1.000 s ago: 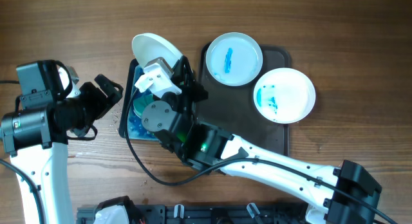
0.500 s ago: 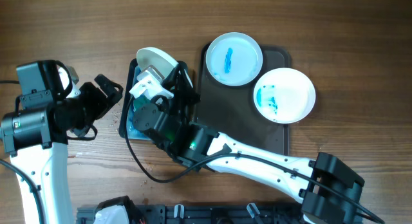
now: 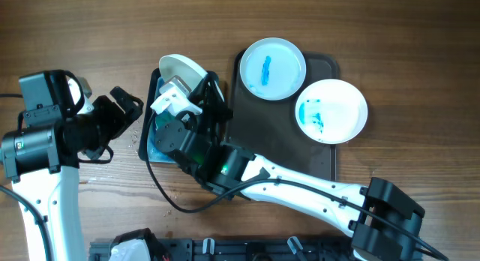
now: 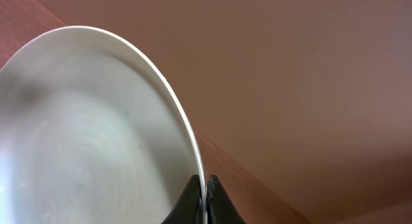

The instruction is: Clean dirty plates on tray and stack at the side

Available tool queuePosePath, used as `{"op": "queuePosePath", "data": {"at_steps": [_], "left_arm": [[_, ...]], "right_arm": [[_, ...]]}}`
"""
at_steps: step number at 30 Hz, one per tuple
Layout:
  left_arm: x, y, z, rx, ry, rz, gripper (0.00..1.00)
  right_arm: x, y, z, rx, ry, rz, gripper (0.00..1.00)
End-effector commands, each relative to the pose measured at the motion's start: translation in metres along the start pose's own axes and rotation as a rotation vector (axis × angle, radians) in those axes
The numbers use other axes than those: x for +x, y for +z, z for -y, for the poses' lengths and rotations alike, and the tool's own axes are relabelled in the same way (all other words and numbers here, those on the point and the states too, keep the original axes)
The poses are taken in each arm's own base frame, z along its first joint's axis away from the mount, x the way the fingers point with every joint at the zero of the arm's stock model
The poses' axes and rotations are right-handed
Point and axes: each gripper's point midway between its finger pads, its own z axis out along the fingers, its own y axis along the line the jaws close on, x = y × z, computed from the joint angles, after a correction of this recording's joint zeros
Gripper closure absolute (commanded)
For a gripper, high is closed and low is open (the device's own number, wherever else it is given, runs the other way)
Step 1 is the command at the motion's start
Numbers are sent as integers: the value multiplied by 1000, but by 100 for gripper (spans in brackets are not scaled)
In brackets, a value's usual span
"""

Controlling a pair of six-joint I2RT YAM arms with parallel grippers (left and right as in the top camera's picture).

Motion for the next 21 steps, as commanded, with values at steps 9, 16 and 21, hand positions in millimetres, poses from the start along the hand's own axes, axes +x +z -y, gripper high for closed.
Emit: {"op": "queuePosePath", "data": {"at_steps": [9, 16, 21], "left_arm": [[-2, -5, 4, 17, 14, 12, 0], [-2, -5, 4, 17, 14, 12, 0], [-2, -5, 4, 17, 14, 12, 0]], "right_arm": [[-7, 6, 12, 39, -89, 4, 96], [-14, 13, 25, 73, -17, 19, 96], [-12, 7, 10, 33, -65, 23, 96]]}}
